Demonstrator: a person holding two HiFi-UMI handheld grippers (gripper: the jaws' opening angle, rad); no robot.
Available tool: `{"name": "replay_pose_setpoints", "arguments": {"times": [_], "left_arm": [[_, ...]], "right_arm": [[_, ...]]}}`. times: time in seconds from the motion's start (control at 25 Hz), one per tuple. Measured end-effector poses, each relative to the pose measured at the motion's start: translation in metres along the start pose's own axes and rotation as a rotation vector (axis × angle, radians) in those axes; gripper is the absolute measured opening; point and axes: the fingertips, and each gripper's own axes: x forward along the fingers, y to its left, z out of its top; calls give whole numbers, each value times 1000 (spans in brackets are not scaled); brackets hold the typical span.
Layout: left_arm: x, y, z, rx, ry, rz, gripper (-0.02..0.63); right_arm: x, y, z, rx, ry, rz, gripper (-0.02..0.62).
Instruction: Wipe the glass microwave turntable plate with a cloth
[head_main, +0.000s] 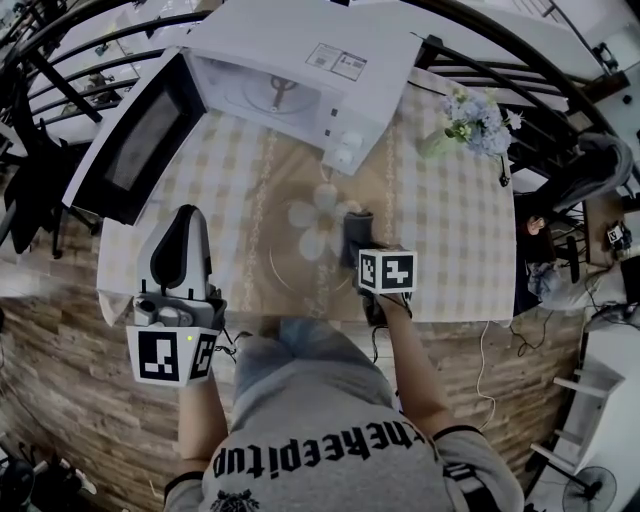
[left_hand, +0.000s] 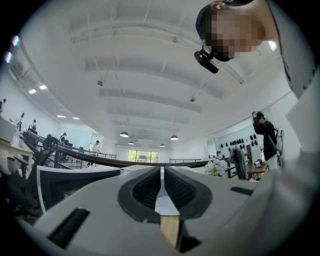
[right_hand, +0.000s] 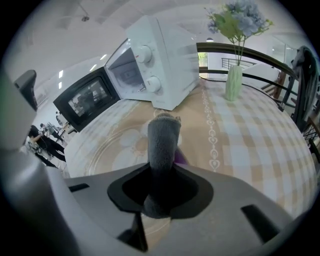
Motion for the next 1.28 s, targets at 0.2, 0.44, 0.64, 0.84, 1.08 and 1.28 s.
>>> {"name": "replay_pose_setpoints", "arguments": {"times": [0.2,0.44,0.64,0.84,1.08,1.28], "left_arm": [[-4,5,-1,-3,4,11,23],[-12,14,-1,3,12,35,23],[-18,19,-1,2,19,51,23],[-17,16,0,7,18,44,23],[-9,4,-1,0,18,15,23],[-3,-10,-2,-2,16,-17,23]], "right_arm": [[3,80,-4,5,4,199,100],[14,177,-21,-91,80,386,100],[27,198,-38,-174,115,394,100],[23,174,-36,-133,95,381,100],[13,127,-35,-85,46,312,98],[4,87,-35,-30,9,246,98]]}}
